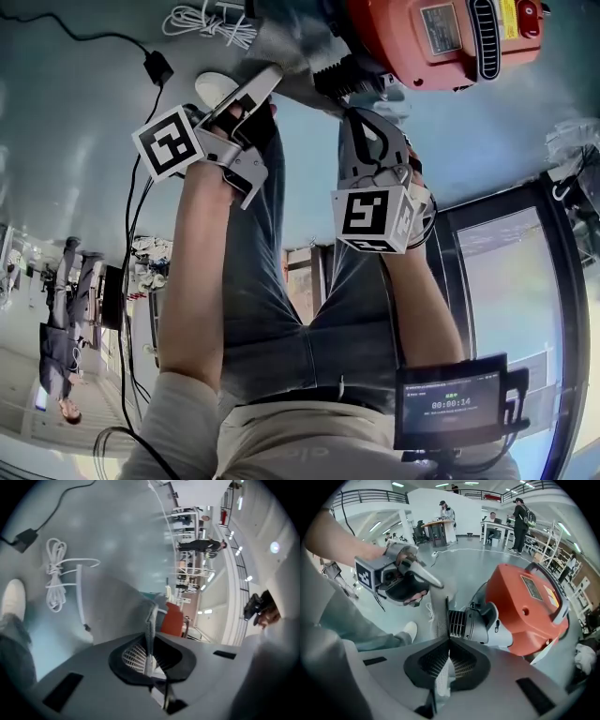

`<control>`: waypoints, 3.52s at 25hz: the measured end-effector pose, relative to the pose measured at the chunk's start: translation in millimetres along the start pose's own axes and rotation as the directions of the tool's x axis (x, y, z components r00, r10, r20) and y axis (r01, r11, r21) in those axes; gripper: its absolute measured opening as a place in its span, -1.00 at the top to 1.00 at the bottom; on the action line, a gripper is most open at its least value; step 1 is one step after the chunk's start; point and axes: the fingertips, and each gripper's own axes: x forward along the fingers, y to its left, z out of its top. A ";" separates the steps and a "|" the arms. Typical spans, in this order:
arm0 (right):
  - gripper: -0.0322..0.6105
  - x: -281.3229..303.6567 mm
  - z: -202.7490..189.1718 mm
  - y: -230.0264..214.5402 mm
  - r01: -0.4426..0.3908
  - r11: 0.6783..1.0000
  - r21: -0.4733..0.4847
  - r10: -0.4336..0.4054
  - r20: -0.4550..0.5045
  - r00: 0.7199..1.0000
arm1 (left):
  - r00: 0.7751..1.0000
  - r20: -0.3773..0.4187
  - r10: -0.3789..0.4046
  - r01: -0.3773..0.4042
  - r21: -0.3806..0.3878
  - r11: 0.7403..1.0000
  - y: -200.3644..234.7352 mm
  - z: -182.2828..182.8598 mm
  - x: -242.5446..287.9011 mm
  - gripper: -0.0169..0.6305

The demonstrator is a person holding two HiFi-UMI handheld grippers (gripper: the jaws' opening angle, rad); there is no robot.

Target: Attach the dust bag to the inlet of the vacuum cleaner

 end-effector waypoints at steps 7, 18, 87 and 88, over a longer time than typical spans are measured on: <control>0.85 -3.3 2.4 -3.7 0.110 0.992 0.056 -0.112 0.035 0.993 | 0.981 -0.182 -0.073 0.121 0.270 0.955 -64.1 -9.7 19.1 0.90; 0.85 -0.4 1.0 -4.8 0.084 0.968 0.238 -0.098 0.052 0.994 | 0.946 -0.309 -0.093 0.220 0.409 0.886 -77.1 -14.5 51.9 0.90; 0.85 11.7 -0.9 5.5 0.103 0.982 0.158 -0.093 -0.069 0.993 | 0.982 -0.116 -0.147 0.177 0.323 0.930 -47.7 32.9 48.8 0.90; 0.85 13.2 -1.2 7.3 0.093 0.978 0.188 -0.083 -0.060 0.995 | 0.980 -0.135 -0.143 0.181 0.329 0.927 -51.6 29.3 59.2 0.90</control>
